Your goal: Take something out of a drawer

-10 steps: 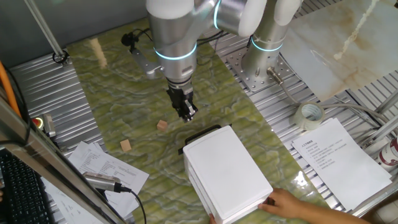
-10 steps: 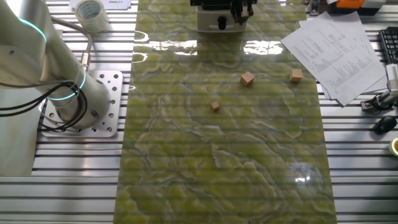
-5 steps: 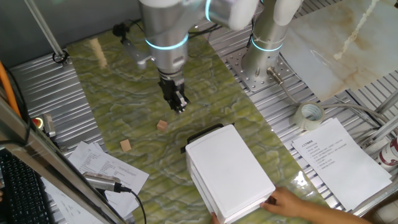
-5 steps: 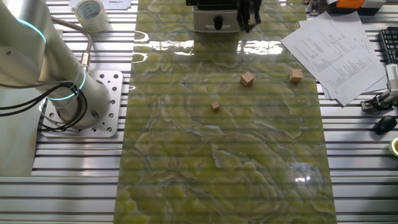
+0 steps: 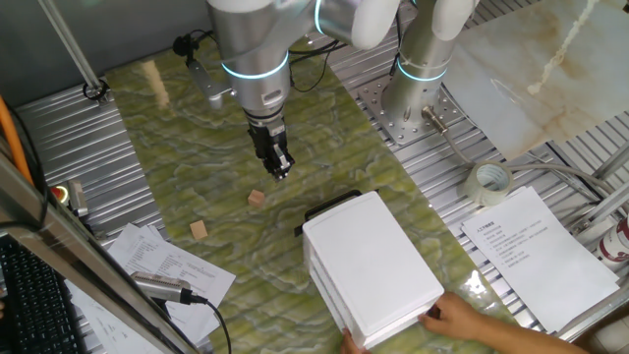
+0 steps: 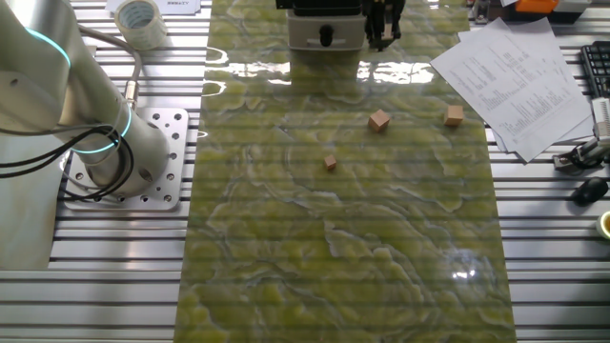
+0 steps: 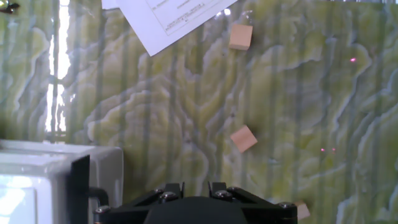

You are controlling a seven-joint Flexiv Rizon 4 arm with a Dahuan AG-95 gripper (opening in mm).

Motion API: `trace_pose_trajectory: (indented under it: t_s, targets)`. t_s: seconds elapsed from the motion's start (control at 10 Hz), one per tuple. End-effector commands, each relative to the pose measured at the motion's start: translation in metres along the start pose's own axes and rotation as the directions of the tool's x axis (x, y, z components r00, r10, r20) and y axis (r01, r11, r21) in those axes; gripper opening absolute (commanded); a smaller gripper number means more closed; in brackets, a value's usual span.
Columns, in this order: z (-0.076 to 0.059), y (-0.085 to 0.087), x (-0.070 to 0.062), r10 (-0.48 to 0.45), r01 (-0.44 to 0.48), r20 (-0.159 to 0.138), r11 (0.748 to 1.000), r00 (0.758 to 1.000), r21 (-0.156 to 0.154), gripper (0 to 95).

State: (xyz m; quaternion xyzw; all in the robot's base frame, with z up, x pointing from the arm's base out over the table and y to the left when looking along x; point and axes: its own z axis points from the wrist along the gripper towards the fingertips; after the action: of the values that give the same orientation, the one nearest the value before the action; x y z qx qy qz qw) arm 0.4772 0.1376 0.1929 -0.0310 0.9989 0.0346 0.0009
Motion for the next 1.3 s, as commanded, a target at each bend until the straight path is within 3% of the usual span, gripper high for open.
trace_pose_trajectory:
  t_s: [0.1,0.8,1.1,1.2,1.3]
  targets:
    - [0.001,0.0,0.0,-0.034,0.033,0.012,0.999,0.999,0.009,38.0]
    - [0.001,0.0,0.0,-0.006,0.006,0.009,1.0,1.0,0.004,38.0]
    - [-0.004,0.004,0.004,0.004,-0.005,-0.008,1.0,1.0,-0.016,38.0]
    - [-0.006,0.009,0.008,-0.003,0.003,-0.012,0.999,1.0,-0.038,57.0]
    - [-0.006,0.018,0.014,-0.009,0.009,-0.012,0.999,1.0,-0.049,57.0]
